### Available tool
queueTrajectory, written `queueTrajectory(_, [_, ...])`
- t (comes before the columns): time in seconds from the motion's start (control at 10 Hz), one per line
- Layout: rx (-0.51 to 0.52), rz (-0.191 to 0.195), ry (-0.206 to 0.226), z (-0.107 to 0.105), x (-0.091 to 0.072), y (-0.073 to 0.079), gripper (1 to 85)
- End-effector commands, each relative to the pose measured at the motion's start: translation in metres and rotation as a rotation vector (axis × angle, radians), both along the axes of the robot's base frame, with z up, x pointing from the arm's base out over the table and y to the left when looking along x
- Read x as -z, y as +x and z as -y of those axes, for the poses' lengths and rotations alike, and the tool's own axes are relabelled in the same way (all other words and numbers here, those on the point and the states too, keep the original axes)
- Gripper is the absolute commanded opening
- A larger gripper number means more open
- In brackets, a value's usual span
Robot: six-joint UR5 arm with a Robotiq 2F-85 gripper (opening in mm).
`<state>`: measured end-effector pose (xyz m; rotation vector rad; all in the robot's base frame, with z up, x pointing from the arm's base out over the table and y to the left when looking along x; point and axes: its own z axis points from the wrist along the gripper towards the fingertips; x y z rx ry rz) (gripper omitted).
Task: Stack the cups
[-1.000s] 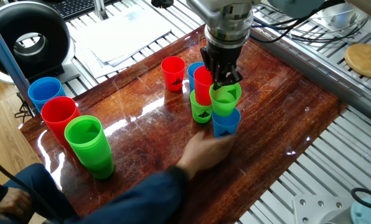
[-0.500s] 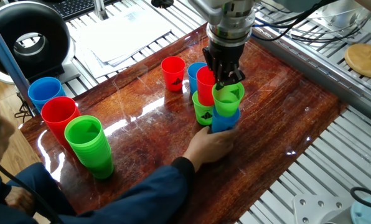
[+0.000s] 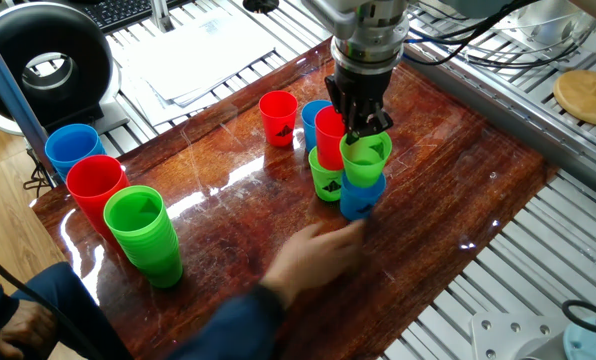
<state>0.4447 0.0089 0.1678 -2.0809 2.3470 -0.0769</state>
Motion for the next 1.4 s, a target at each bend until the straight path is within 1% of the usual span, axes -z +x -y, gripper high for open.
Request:
queueTrajectory(0.0, [-0.002, 0.006, 0.025, -0.005, 0.000, 0.003, 10.0])
queueTrajectory(0.1, [-0.005, 0.003, 0.030, -0.006, 0.001, 0.002, 14.0])
queueTrajectory(0.3, [-0.017, 0.002, 0.043, -0.009, 0.003, 0.005, 19.0])
queueTrajectory(0.6, [-0.023, 0.000, 0.047, -0.008, 0.004, 0.005, 20.0])
queueTrajectory(0.8, [-0.029, -0.002, 0.040, -0.004, 0.003, 0.005, 19.0])
queueTrajectory(0.9, [-0.036, 0.001, 0.036, -0.001, 0.004, 0.009, 19.0])
queueTrajectory(1.0, [-0.034, 0.004, 0.024, 0.006, 0.005, 0.014, 19.0])
queueTrajectory(1.1, [-0.036, 0.013, 0.021, 0.007, 0.009, 0.021, 19.0])
queueTrajectory(1.3, [-0.055, 0.031, 0.011, 0.006, 0.015, 0.029, 19.7])
